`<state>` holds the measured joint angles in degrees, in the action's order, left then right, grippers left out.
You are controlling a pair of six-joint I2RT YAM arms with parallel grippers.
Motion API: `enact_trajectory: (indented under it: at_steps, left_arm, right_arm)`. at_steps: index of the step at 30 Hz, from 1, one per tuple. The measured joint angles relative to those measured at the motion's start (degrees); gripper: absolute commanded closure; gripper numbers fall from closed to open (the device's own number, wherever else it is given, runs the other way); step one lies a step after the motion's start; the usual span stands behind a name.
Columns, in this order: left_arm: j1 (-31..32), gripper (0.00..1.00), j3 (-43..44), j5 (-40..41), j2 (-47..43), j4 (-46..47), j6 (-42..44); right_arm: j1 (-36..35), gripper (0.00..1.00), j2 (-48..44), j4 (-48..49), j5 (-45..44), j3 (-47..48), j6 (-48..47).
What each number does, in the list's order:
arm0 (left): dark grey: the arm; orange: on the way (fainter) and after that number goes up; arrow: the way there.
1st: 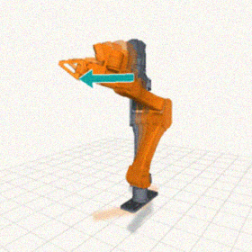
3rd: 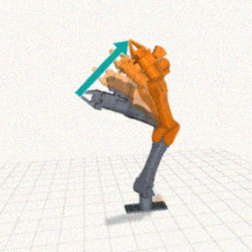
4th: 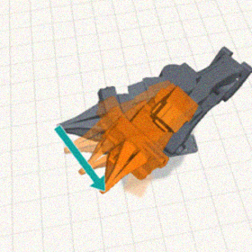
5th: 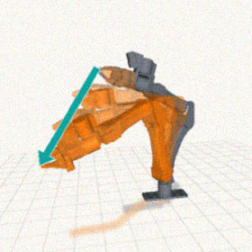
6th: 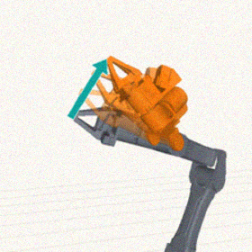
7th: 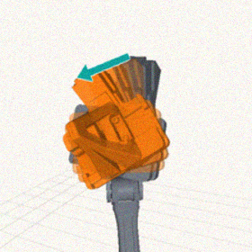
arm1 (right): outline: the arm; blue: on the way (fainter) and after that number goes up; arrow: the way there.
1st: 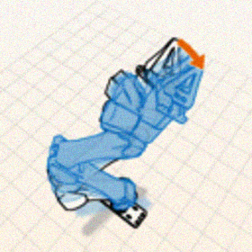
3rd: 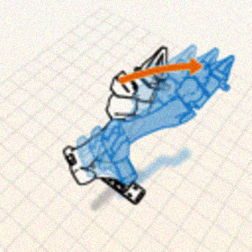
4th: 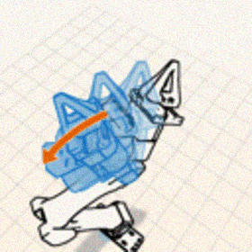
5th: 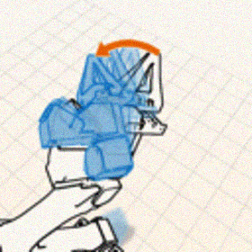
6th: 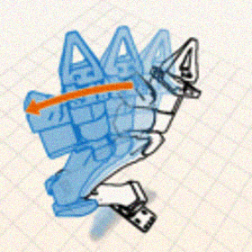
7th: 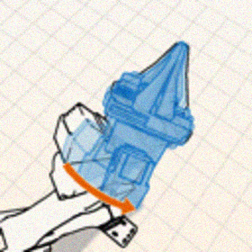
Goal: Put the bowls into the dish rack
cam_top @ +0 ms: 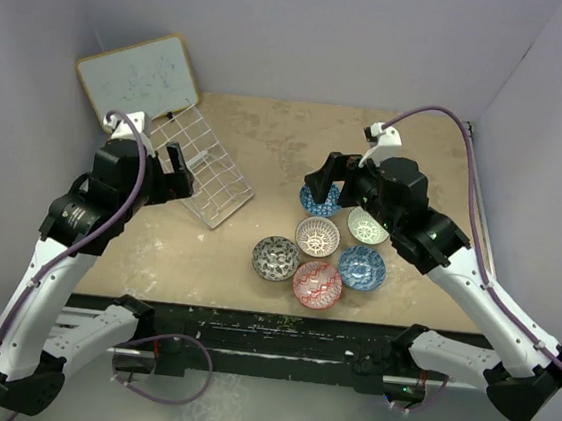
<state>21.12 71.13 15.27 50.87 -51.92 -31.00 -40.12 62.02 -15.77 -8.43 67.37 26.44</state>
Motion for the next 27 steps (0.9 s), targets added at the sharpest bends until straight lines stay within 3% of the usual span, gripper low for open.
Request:
enact_trajectory:
  at_steps: [7, 15, 20, 27]
  left_arm:
    - [0.0, 0.01, 0.3, 1.0, -1.6, 0.5, 0.1]
    - [0.0, 0.01, -0.7, 0.7, -5.9, 3.0, 3.3]
    - [0.0, 0.01, -0.7, -2.0, -8.6, 3.9, 6.4]
    - [0.0, 0.01, -0.5, -2.0, -11.8, 2.9, 8.3]
  right_arm:
    - [0.0, 0.00, -0.1, -0.2, 0.4, -0.3, 1.2]
    - [0.0, 0.00, -0.5, -1.1, -2.1, -1.3, 9.8]
    - [0.0, 0.00, -3.3, 0.2, -1.7, -5.3, 8.9]
    - [-0.6, 0.00, 5.5, -1.0, -2.3, -4.1, 5.4]
